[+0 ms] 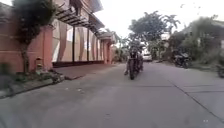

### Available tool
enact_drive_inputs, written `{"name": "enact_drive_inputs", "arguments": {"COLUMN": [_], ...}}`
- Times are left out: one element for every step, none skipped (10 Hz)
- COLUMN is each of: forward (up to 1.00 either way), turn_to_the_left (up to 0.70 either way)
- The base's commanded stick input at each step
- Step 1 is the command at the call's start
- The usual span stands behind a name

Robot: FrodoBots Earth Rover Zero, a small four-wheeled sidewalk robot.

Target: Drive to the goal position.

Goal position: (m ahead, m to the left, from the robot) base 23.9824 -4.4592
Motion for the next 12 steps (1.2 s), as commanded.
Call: {"name": "enact_drive_inputs", "arguments": {"forward": [0.00,0.00,0.00,0.00,0.00,0.00,0.00,0.09,0.27,0.48,0.68,0.72], "turn_to_the_left": [-1.00,-1.00,-1.00,-1.00,-1.00,-1.00,-1.00,-0.82,-0.46,-0.36,-0.27,-0.27]}}
